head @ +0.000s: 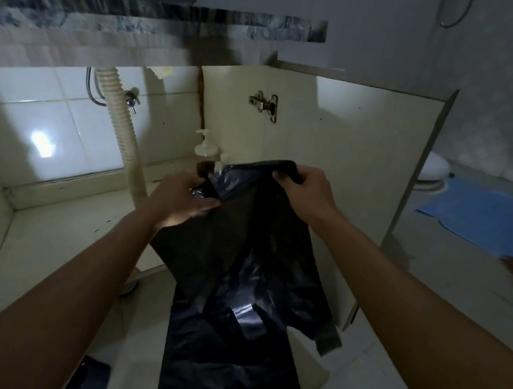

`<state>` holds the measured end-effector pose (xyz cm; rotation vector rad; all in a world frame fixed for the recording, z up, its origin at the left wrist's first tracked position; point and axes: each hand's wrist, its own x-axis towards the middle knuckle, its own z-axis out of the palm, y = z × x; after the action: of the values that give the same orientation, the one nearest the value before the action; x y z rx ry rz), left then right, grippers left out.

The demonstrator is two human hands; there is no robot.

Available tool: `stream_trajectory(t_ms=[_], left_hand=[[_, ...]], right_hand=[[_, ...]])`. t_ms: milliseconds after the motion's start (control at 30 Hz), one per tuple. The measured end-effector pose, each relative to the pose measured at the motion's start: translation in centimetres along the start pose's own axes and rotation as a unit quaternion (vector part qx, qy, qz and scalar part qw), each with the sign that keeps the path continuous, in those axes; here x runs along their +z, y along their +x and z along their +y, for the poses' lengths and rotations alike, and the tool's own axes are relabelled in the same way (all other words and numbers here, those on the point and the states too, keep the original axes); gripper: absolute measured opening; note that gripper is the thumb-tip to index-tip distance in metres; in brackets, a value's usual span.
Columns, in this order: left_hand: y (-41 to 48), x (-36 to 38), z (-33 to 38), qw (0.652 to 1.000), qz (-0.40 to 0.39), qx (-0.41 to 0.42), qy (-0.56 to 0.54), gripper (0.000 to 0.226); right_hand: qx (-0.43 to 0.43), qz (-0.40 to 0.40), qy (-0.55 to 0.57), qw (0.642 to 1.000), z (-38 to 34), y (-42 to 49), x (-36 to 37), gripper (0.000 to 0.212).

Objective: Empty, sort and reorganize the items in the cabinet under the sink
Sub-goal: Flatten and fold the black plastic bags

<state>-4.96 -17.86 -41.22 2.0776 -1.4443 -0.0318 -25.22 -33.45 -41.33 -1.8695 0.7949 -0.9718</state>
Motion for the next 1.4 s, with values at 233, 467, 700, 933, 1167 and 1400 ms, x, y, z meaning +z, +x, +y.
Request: stream_trajectory(t_ms=[233, 467, 700, 933, 1167, 1400], left_hand=[[0.0, -1.9, -0.3, 0.996, 0.085, 0.007, 0.027, 0.015], [-0.5, -4.3, -2.1, 0.996, 0.008, -0.037, 0.084, 0.014], [-0.7, -6.9, -4.0, 0.988, -0.064, -0.089, 0.109, 0.009], [1.6, -5.6, -3.9, 0.974, 0.101, -0.123, 0.16, 0.012], [-0.3, -5.8, -1.9, 0.973, 0.215, -0.049, 0.066, 0.012], [-6.0, -3.7, -3.1, 0.9, -0.379, -0.214, 0.001, 0.01]], right_hand=[[-0.056, -0.014, -0.018, 0.998, 1.6, 0.1, -2.0, 0.008], [-0.076, 0.014, -0.164, 0.983, 1.9, 0.1, -3.0, 0.008], [0.024, -0.256, -0.446, 0.857, -0.7, 1.9, -3.9, 0.02], [-0.011, -0.065, -0.458, 0.886, 1.1, 4.0, -0.3, 0.015], [-0.164, 0.043, -0.344, 0.924, 0.7, 1.4, -1.9, 0.015], [0.188, -0.446, -0.324, 0.813, 3.1, -2.4, -4.2, 0.02]])
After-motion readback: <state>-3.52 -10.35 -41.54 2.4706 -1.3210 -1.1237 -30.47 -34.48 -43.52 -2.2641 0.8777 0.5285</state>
